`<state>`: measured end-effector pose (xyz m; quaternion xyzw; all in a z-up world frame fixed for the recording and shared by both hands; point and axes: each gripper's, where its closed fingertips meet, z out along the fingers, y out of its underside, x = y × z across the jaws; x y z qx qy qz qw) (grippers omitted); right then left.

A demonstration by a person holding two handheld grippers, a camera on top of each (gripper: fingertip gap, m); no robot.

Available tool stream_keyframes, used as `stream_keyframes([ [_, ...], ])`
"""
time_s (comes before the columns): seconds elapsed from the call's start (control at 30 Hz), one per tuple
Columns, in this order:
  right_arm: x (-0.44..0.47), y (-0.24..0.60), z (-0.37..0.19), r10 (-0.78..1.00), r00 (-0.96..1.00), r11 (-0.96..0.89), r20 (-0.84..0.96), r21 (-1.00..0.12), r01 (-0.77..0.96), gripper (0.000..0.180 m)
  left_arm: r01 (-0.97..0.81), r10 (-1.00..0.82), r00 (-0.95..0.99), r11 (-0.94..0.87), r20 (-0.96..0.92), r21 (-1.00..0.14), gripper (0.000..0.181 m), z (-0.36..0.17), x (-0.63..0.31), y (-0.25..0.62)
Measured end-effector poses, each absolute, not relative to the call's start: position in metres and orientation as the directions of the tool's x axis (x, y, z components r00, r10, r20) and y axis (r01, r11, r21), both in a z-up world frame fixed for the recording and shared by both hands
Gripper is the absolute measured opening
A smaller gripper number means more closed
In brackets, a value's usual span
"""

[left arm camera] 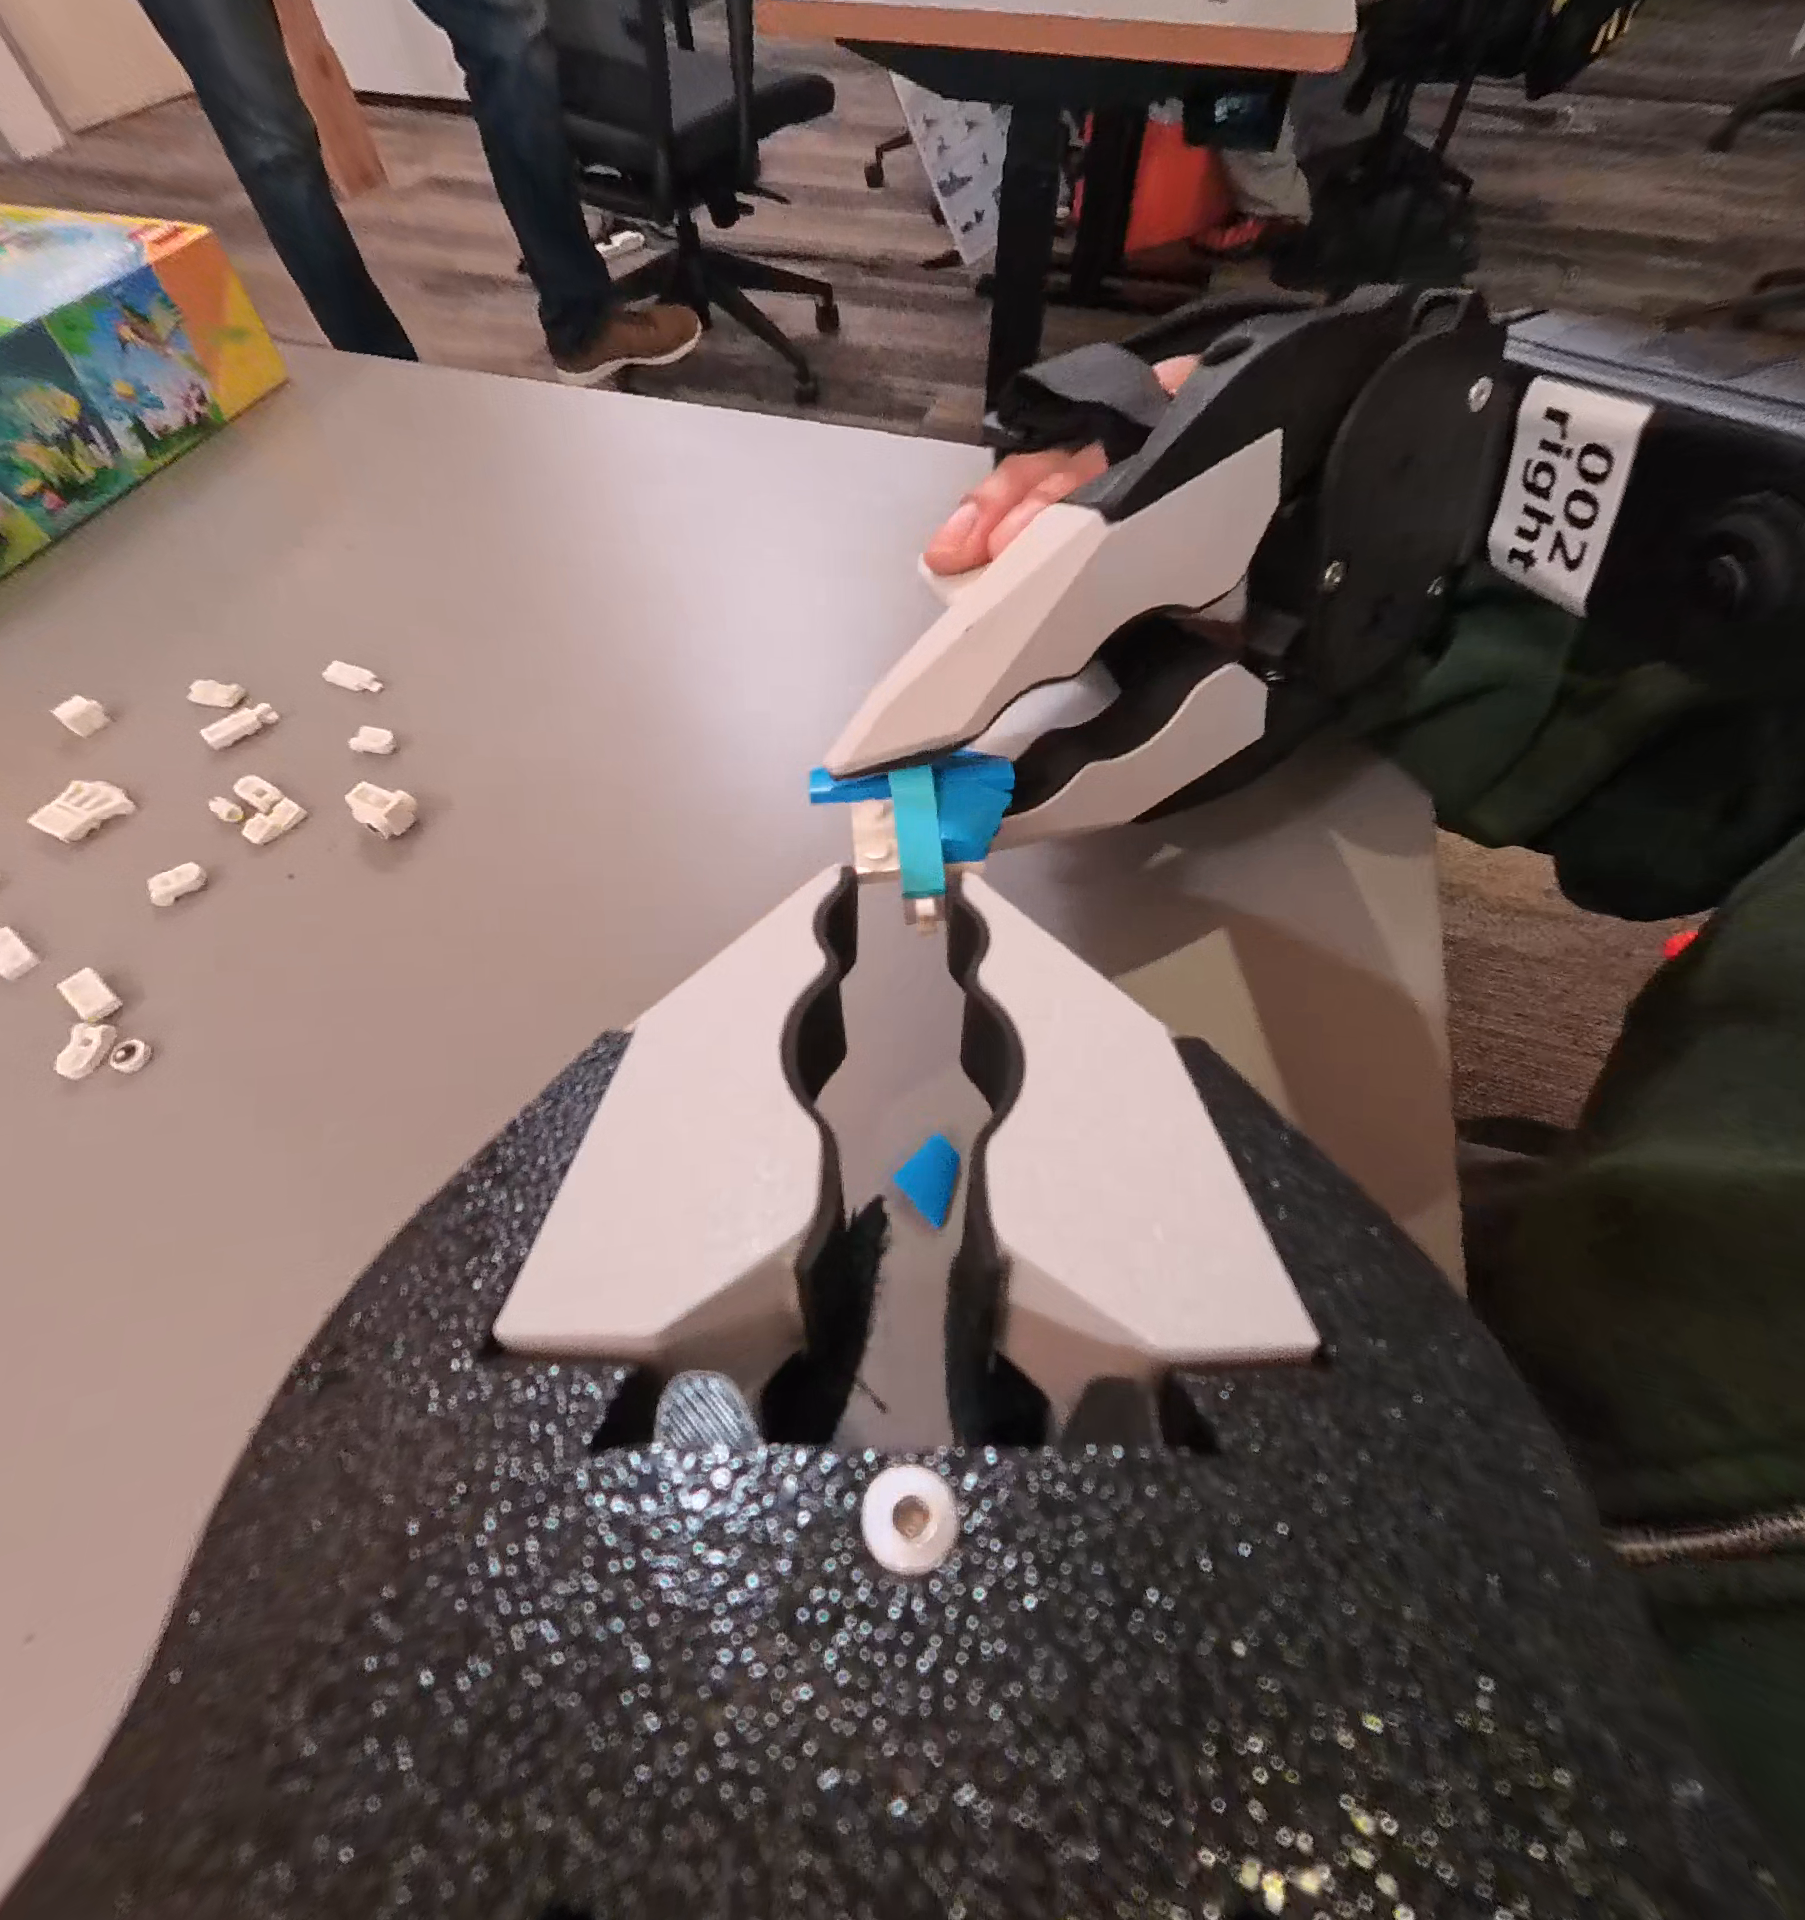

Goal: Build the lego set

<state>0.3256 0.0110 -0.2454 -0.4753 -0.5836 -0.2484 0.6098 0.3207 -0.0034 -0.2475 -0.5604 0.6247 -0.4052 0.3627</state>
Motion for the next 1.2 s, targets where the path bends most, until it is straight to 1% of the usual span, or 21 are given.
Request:
stream_keyframes([
  [0.03,0.329,0.013,-0.25,0.294,0.224,0.393,0.929,-0.331,0.858,0.023,-0.409,-0.997,-0.08,0.016,0.019,-0.912,0.014,-0.248,0.322,0.001],
  [0.1,0.35,0.026,-0.261,0.399,0.339,0.228,0.852,-0.451,0.863,0.037,-0.459,-0.999,0.029,-0.042,0.033,-0.887,0.014,-0.258,0.324,0.019],
  [0.17,0.376,0.037,-0.268,0.452,0.469,0.072,0.759,-0.555,0.829,0.048,-0.549,-0.994,0.105,-0.071,0.016,-0.833,0.014,-0.277,0.323,0.032],
  [0.23,0.391,0.039,-0.273,0.485,0.561,-0.017,0.671,-0.634,0.773,0.049,-0.623,-0.988,0.147,-0.055,-0.048,-0.78,0.014,-0.293,0.323,0.042],
  [0.3,0.392,0.039,-0.274,0.504,0.6,-0.036,0.622,-0.679,0.734,0.043,-0.663,-0.982,0.169,-0.052,-0.082,-0.747,0.014,-0.302,0.323,0.048],
  [0.4,0.39,0.039,-0.282,0.541,0.617,-0.07,0.572,-0.701,0.71,0.041,-0.695,-0.981,0.179,-0.071,-0.077,-0.715,0.014,-0.311,0.324,0.048],
  [0.43,0.389,0.039,-0.284,0.55,0.62,-0.08,0.559,-0.704,0.706,0.041,-0.706,-0.982,0.175,-0.077,-0.067,-0.704,0.018,-0.314,0.324,0.046],
  [0.47,0.389,0.039,-0.285,0.557,0.625,-0.086,0.546,-0.711,0.698,0.041,-0.713,-0.983,0.175,-0.086,-0.058,-0.696,0.027,-0.316,0.323,0.043],
  [0.63,0.386,0.037,-0.281,0.581,0.668,-0.097,0.465,-0.775,0.624,0.038,-0.715,-0.988,0.157,-0.106,-0.012,-0.692,0.03,-0.315,0.321,0.03],
  [0.73,0.385,0.037,-0.28,0.593,0.677,-0.101,0.436,-0.794,0.599,0.036,-0.727,-0.991,0.134,-0.105,0.009,-0.679,0.031,-0.317,0.324,0.022],
  [0.87,0.385,0.036,-0.282,0.599,0.68,-0.113,0.422,-0.797,0.594,0.035,-0.69,-0.986,0.008,-0.125,0.166,-0.713,0.03,-0.309,0.338,-0.015],
  [0.9,0.385,0.036,-0.282,0.601,0.682,-0.115,0.417,-0.799,0.591,0.035,-0.684,-0.985,-0.002,-0.126,0.174,-0.719,0.03,-0.307,0.339,-0.018],
  [1.03,0.385,0.035,-0.282,0.608,0.683,-0.116,0.405,-0.805,0.581,0.034,-0.656,-0.994,0.032,-0.1,0.105,-0.748,0.028,-0.291,0.327,-0.007],
  [1.13,0.379,0.031,-0.283,0.641,0.66,-0.107,0.391,-0.807,0.581,0.033,-0.675,-0.993,0.098,-0.117,0.068,-0.728,0.026,-0.288,0.306,0.006],
  [1.2,0.367,0.025,-0.285,0.693,0.632,-0.104,0.348,-0.819,0.564,0.034,-0.68,-0.989,0.135,-0.133,0.055,-0.721,0.026,-0.288,0.293,0.014],
])
